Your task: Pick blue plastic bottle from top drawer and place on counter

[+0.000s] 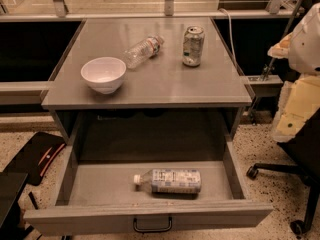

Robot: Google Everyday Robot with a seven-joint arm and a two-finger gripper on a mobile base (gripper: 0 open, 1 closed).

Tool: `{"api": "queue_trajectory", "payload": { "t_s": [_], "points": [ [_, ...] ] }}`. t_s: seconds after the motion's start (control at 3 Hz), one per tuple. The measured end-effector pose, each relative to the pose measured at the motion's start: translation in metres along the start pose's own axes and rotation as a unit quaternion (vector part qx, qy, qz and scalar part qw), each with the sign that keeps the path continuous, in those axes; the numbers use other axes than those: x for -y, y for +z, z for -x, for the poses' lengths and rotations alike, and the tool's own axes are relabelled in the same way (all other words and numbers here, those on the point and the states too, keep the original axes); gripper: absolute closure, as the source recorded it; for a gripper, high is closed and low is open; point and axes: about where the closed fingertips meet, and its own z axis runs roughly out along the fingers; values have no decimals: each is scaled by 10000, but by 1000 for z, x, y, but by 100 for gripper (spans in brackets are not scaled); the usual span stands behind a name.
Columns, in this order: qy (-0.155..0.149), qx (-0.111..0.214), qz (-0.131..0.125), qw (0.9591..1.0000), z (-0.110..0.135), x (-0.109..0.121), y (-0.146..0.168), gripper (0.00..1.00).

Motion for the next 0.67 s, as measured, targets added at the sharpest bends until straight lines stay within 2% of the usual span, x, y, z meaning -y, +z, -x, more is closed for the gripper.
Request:
{"api": "queue_trajectory", "payload": {
  "t_s": [0.67],
  "points": [
    [-31, 95, 51, 9999, 0, -3, 4, 0]
  ]
}}
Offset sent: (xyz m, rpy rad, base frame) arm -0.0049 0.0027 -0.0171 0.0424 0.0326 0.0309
